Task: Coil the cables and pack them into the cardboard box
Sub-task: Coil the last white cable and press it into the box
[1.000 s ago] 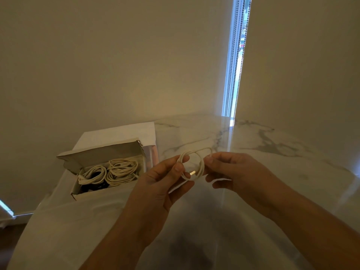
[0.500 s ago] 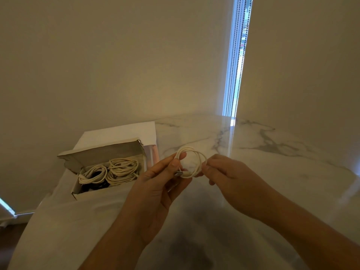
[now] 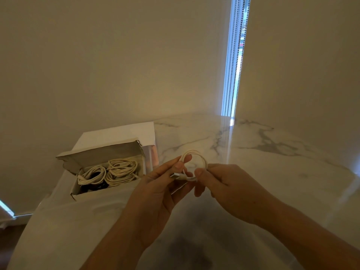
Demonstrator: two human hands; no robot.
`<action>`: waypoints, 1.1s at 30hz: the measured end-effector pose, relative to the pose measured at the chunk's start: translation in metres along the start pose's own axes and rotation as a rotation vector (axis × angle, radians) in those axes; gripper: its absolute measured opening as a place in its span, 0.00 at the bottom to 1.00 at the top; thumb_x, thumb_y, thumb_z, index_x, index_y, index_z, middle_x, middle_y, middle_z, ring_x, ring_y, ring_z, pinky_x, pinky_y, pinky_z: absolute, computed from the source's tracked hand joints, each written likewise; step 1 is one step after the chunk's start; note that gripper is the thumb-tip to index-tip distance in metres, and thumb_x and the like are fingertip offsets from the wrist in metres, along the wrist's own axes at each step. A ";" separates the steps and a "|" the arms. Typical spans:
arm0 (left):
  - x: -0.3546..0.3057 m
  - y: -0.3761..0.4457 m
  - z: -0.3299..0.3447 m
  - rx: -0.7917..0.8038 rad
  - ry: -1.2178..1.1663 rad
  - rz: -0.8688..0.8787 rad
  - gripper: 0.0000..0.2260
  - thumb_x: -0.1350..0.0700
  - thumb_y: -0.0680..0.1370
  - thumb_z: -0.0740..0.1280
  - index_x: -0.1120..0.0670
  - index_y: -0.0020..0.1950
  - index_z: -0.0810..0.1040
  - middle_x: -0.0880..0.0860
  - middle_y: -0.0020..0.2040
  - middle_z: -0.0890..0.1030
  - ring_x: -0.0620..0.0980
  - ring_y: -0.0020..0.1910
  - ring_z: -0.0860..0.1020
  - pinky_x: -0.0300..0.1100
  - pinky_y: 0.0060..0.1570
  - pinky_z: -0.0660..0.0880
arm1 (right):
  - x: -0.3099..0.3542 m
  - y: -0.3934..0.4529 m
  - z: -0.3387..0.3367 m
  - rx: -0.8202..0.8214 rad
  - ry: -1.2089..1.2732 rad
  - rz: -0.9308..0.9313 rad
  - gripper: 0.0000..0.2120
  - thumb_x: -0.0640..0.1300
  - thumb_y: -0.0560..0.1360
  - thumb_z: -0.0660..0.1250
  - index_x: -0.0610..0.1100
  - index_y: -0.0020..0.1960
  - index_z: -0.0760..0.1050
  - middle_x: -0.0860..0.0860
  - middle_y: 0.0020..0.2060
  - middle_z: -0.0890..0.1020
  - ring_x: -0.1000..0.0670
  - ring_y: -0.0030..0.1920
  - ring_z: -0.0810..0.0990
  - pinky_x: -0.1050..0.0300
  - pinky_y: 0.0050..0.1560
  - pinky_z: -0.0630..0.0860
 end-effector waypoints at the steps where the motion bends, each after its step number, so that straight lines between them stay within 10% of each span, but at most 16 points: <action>1: 0.001 0.000 0.000 0.005 0.006 -0.002 0.12 0.60 0.79 0.65 0.60 0.58 0.84 0.63 0.57 0.83 0.58 0.56 0.83 0.48 0.55 0.81 | -0.001 -0.001 0.001 0.003 0.020 0.018 0.25 0.61 0.80 0.50 0.53 0.40 0.81 0.62 0.33 0.80 0.62 0.40 0.77 0.69 0.43 0.67; 8: 0.002 0.000 0.005 0.009 0.034 0.043 0.27 0.40 0.73 0.64 0.60 0.61 0.82 0.61 0.56 0.84 0.57 0.58 0.83 0.48 0.58 0.80 | -0.011 0.002 0.003 -0.029 0.097 0.103 0.27 0.58 0.82 0.51 0.52 0.34 0.81 0.58 0.32 0.81 0.61 0.35 0.78 0.66 0.42 0.69; 19: -0.001 0.002 0.001 0.027 0.107 0.185 0.14 0.56 0.75 0.67 0.57 0.59 0.83 0.60 0.54 0.85 0.55 0.56 0.83 0.43 0.55 0.80 | -0.006 0.005 -0.004 -0.075 0.029 0.088 0.21 0.62 0.79 0.53 0.55 0.36 0.76 0.63 0.26 0.78 0.63 0.32 0.77 0.68 0.39 0.67; 33: -0.045 -0.005 -0.026 -0.138 0.498 0.441 0.14 0.53 0.74 0.71 0.50 0.59 0.82 0.49 0.48 0.86 0.44 0.48 0.84 0.33 0.45 0.79 | 0.027 0.033 -0.006 -0.206 0.118 -0.015 0.15 0.54 0.79 0.63 0.51 0.38 0.79 0.58 0.29 0.78 0.65 0.33 0.76 0.74 0.33 0.67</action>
Point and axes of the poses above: each hand's wrist, its own y-axis towards the middle knuckle, its own z-axis out of the palm, x = y × z, the point moved 6 cm from there along y, towards the middle knuckle
